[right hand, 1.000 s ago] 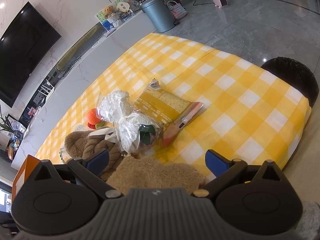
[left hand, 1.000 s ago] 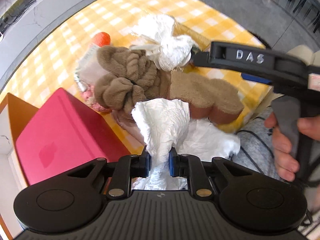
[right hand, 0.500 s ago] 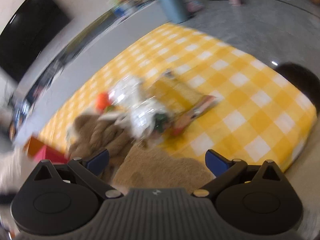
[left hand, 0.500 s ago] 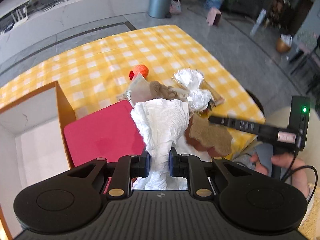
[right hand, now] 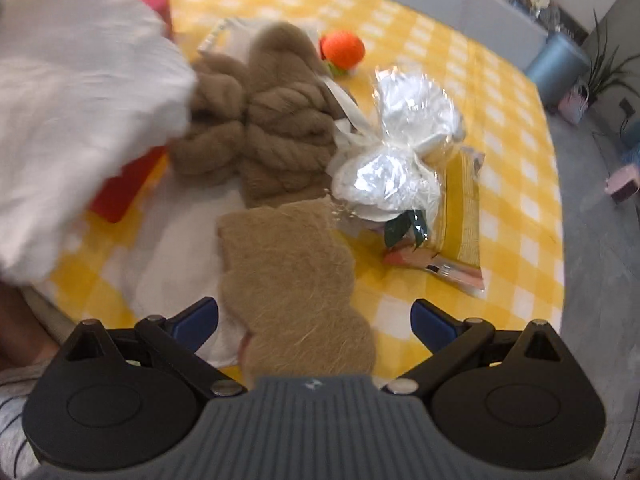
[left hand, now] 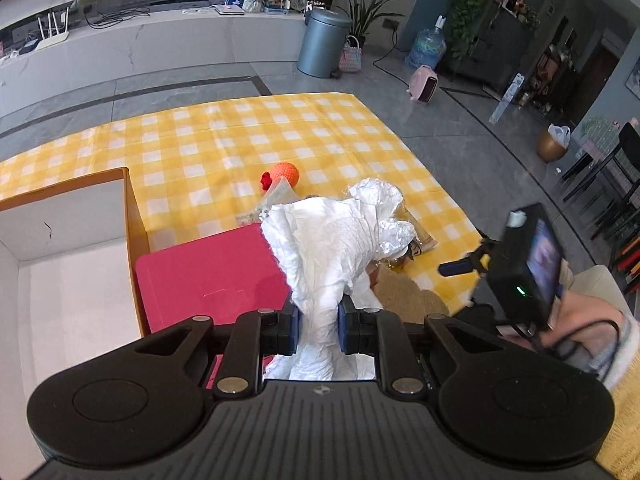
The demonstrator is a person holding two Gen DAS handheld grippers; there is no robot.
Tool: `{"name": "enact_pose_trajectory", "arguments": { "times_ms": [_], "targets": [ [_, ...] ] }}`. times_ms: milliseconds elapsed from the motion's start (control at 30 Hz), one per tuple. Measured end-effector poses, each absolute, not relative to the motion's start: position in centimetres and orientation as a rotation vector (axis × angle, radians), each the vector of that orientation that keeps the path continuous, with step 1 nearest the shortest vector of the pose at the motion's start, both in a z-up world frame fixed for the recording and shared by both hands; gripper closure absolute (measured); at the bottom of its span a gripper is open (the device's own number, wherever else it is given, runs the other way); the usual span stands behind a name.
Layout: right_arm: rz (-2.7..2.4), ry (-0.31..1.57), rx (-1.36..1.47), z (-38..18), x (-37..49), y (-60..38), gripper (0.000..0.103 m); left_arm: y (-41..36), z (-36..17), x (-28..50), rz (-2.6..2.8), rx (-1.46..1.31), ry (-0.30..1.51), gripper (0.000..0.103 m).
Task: Organize soft objects
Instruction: 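Lift the white cloth with the left tool while the right tool grasps the coir sponge, then carry the white cloth with the left tool and the sponge with the right tool toward the cardboard box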
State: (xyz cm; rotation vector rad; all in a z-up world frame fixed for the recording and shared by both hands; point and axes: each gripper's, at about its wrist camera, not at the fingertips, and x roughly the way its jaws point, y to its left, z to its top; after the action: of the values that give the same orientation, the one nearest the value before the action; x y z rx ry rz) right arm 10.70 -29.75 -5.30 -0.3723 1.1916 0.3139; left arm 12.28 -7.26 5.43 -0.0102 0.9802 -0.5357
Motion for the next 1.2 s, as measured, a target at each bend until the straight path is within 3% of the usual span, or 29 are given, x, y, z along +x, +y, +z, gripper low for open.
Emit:
{"name": "enact_pose_trajectory", "arguments": {
  "times_ms": [167, 233, 500, 800, 1200],
  "targets": [
    [0.351, 1.236, -0.262, -6.8, 12.7, -30.9, 0.008, -6.9, 5.3, 11.7, -0.527, 0.0, 0.957, 0.083],
    [0.39, 1.241, -0.225, -7.0, 12.7, -31.1, 0.029, -6.4, 5.5, 11.4, -0.531, -0.013, 0.939, 0.083],
    [0.377, 1.131, -0.351, -5.2, 9.9, -29.8, 0.03, -5.0, 5.3, 11.3, -0.488, 0.015, 0.941, 0.082],
    [0.45, 0.998, -0.089, -0.2, 6.5, -29.8, 0.03, -3.1, 4.2, 13.1, -0.414, 0.018, 1.0, 0.082],
    [0.465, 0.986, -0.012, -2.4, 6.7, -24.8, 0.03, -6.4, 2.9, 13.4, -0.412, 0.122, 1.034, 0.074]
  ]
}}
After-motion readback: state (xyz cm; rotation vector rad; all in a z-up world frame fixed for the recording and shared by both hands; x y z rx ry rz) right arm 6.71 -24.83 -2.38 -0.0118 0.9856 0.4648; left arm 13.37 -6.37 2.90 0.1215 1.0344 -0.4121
